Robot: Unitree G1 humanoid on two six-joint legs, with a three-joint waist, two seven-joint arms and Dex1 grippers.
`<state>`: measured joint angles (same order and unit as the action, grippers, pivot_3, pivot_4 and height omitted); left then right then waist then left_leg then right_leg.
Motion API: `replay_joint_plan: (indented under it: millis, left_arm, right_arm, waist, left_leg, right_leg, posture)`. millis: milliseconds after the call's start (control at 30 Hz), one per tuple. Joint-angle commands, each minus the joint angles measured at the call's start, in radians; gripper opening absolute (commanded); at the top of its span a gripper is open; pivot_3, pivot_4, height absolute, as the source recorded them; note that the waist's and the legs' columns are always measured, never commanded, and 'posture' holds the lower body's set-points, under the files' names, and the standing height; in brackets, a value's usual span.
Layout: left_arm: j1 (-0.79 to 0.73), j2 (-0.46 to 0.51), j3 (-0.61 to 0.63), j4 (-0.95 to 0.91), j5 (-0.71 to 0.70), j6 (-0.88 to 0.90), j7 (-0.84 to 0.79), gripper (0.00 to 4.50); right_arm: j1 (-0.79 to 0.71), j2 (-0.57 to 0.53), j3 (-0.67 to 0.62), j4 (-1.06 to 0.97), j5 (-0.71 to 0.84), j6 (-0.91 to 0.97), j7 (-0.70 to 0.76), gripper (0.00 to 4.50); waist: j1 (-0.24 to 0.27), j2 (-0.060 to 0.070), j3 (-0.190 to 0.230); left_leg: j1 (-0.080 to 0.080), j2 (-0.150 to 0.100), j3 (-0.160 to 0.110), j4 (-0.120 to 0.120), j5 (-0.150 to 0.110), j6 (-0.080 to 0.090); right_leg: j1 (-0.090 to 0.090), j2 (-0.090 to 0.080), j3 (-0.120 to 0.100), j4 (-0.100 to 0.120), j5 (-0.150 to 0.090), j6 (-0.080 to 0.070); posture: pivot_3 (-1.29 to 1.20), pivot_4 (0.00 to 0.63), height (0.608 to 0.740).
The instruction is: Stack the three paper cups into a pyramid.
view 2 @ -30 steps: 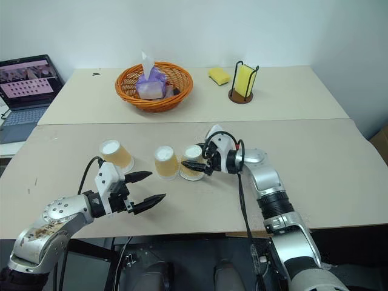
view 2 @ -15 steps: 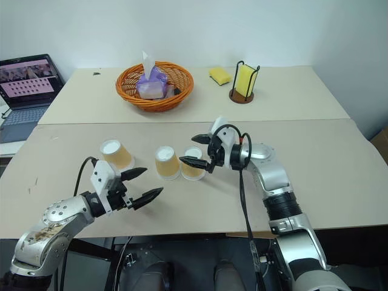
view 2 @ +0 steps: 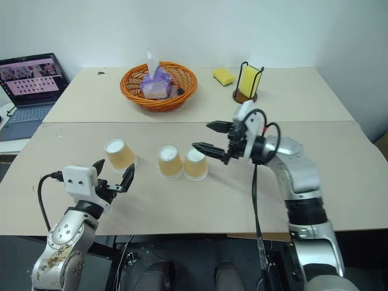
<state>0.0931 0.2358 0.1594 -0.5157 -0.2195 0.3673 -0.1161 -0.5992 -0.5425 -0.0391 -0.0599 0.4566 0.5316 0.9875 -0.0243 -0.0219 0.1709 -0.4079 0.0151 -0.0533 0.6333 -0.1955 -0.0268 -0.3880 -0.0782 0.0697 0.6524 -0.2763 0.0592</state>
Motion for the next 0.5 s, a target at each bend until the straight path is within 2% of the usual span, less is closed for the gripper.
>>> replay_joint_plan:
  millis: [33, 333, 500]
  left_arm:
    - [-0.087, 0.008, 0.006, 0.091, 0.039, -0.048, 0.011, 4.5]
    - [-0.335, 0.05, 0.015, 0.395, 0.03, -0.076, -0.071, 4.5]
    - [-0.382, 0.068, 0.014, 0.463, 0.031, -0.102, -0.105, 4.5]
  right_arm:
    - [0.015, -0.037, -0.064, -0.053, 0.046, 0.013, -0.003, 4.44]
    - [0.072, -0.081, -0.12, -0.069, 0.038, 0.007, -0.083, 4.44]
    - [0.117, -0.087, -0.124, -0.112, 0.049, 0.016, -0.104, 4.44]
  waist:
    - [0.004, 0.0, 0.0]
    - [0.006, 0.0, 0.0]
    - [0.005, 0.0, 0.0]
  left_leg:
    - [0.0, 0.0, 0.0, 0.0, 0.0, 0.0]
    - [-0.002, 0.0, 0.0, 0.0, 0.0, 0.0]
    - [-0.002, 0.0, 0.0, 0.0, 0.0, 0.0]
  right_leg:
    - [0.0, 0.0, 0.0, 0.0, 0.0, 0.0]
    - [-0.001, 0.0, 0.0, -0.002, 0.0, 0.0]
    - [-0.001, 0.0, -0.001, -0.002, 0.0, 0.0]
  posture:
    - [0.0, 0.15, 0.74]
    - [0.0, 0.15, 0.74]
    - [0.0, 0.15, 0.74]
